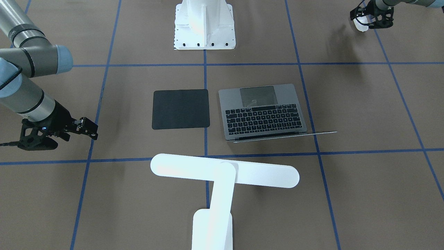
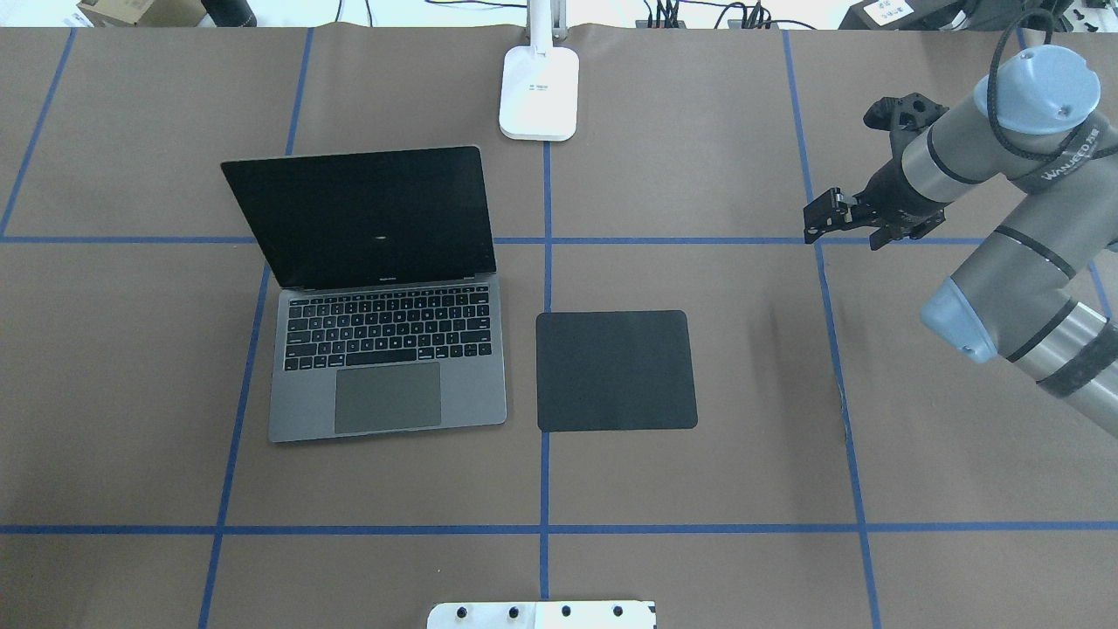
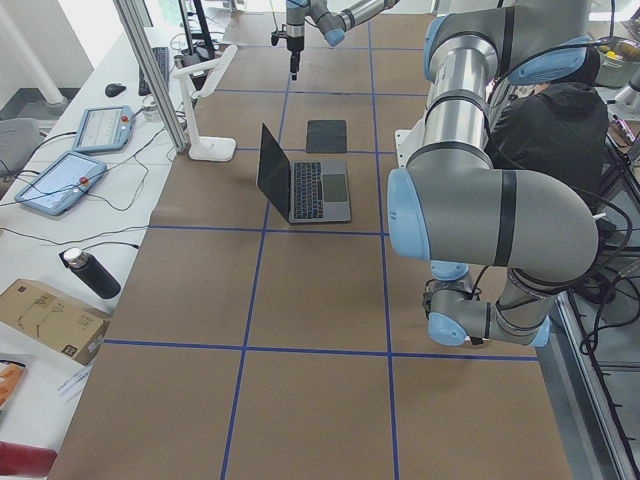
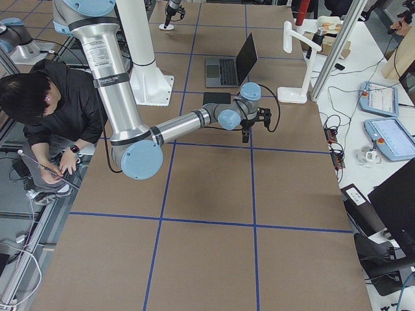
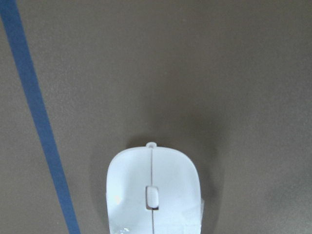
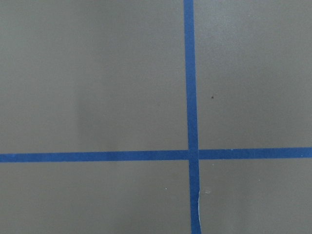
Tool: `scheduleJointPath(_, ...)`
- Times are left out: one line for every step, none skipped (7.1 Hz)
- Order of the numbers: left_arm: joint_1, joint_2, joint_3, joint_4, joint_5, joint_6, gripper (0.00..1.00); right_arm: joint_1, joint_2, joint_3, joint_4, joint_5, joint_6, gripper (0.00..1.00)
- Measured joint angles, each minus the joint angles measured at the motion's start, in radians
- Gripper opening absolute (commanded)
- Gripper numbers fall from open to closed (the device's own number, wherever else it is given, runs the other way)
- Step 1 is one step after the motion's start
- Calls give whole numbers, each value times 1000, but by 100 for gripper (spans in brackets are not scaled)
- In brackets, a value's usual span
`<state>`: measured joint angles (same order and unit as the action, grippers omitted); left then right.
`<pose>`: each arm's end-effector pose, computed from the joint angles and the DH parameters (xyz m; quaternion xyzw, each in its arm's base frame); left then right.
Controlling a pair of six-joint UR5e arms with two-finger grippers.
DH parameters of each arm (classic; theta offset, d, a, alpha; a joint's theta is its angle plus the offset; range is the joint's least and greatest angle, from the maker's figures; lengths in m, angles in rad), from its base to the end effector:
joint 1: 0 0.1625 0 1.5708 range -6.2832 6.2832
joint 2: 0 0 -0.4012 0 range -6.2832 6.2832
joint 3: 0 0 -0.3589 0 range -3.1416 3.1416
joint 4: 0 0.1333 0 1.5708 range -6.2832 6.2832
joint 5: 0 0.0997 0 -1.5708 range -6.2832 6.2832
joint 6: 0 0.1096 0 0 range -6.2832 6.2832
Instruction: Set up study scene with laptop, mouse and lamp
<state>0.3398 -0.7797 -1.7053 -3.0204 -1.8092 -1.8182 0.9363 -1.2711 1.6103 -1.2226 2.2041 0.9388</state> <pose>0.1723 -0.0530 0.6673 -0.2160 0.3353 0.0882 0.9128 -0.2946 -0.5157 0.4314 0.0186 -0.4338 0.0319 0.9003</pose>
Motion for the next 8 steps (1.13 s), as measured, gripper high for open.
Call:
scheduleJointPath(3,-2,6,0,2,0,100,-2,0,0,0,-4,0,99)
scheduleJointPath(6,-7,13,0,3,-1,100,-3,0,1,0,-11,0,99)
scheduleJointPath(13,-11,19,0,3,-1,100,-3,-1,2,0,-14,0,99)
scheduleJointPath(22,-18,25,0,3,-2,100,-4,-1,4,0,-16,0,99)
scheduleJointPath(27,-29,31,0,3,-6,100,-4,-1,4,0,-17,0,99)
scheduleJointPath(30,-37,35,0,3,-10,100,-4,-1,5,0,-18,0,99)
scheduleJointPath(31,-40,38,0,4,-12,100,-4,-1,4,0,-19,0,99)
scheduleJointPath(32,-42,40,0,4,-13,99,-4,-1,4,0,-22,0,99)
